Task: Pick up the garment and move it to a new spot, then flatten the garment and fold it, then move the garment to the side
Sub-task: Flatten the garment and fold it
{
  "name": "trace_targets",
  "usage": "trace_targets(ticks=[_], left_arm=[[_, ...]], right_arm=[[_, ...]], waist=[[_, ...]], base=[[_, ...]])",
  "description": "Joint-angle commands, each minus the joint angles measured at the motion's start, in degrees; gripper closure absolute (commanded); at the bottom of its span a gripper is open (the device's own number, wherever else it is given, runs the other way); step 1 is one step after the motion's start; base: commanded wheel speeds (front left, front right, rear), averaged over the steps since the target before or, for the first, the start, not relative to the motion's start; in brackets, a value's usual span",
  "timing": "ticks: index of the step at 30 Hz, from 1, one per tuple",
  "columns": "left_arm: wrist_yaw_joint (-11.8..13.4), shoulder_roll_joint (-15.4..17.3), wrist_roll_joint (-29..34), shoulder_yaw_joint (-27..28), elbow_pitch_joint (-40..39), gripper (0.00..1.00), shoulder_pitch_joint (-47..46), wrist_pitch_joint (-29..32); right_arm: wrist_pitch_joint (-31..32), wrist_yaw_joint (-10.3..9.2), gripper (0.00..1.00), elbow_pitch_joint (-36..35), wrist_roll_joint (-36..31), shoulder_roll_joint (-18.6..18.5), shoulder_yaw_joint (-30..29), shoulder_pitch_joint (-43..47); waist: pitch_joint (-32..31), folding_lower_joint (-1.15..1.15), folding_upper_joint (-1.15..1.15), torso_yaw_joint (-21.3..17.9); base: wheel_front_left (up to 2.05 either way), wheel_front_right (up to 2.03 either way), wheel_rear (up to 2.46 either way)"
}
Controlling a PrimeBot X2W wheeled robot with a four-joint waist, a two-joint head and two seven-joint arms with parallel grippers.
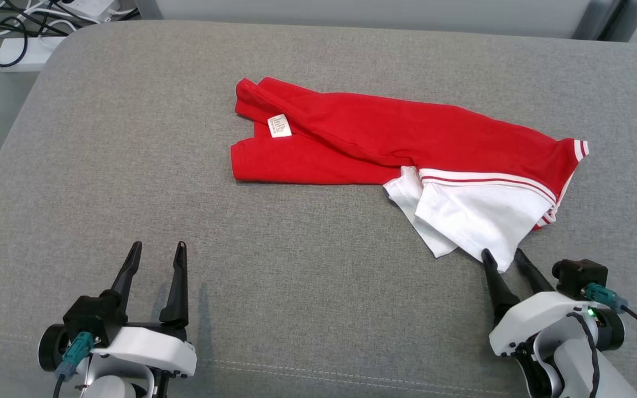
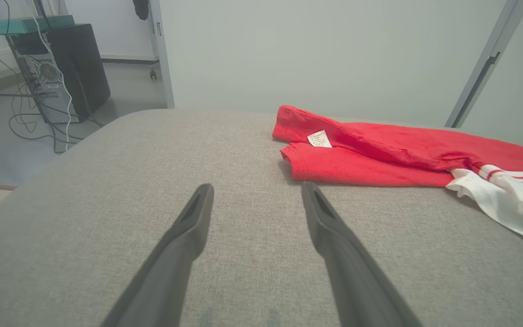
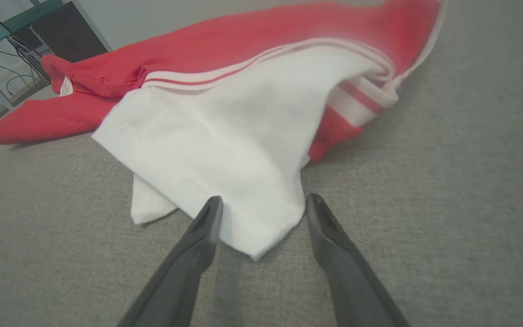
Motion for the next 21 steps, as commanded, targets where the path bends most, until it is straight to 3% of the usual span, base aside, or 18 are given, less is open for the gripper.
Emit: trace_targets(ticks=[1,3,7,12,17,21], left_arm=[[-0.38,0.94,0.52,2.15,-1.19,0.00,-1.45,-0.28],[-0.67,0.75,0.75,2.58,-1.04,0.00,-1.54,-0.28],[-1.17,0.36,1.05,3.45,-0.35,0.00,-1.76,-0.28],[-1.48,0.09,0.80,3.64,-0.19,0.00,-2.04,-0.28],[-2.03,-0.02,0.73,1.84,0.77,0.00,-2.46,-0.28],[-2.09,-0.04,-0.63,-1.82,1.32,0.00,-4.07,-0.28]], right_arm=[[-0.77,0.24,0.54,-0.99,0.54,0.08,1.57,-0.87],[-0.77,0.24,1.00,-1.01,0.92,-0.10,2.11,-0.99],[-0.77,0.24,1.00,-1.13,1.86,-0.91,3.59,-1.74],[-0.77,0.24,1.00,-7.89,2.32,-2.31,4.05,-3.16],[-0.77,0.24,1.00,-12.24,1.68,-7.27,4.12,-9.21],[-0.50,0.24,1.00,-8.65,2.10,-11.00,2.68,-17.90]], waist=[[0.16,0.00,0.00,0.12],[0.32,0.00,0.00,0.24],[0.35,0.00,0.00,0.17],[0.40,0.00,0.00,-0.18],[0.98,0.00,0.00,-0.55],[2.11,0.00,0.00,0.28]], base=[[0.00,0.00,0.00],[0.00,0.00,0.00],[0.00,0.00,0.00],[0.00,0.00,0.00],[0.00,0.00,0.00],[0.00,0.00,0.00]])
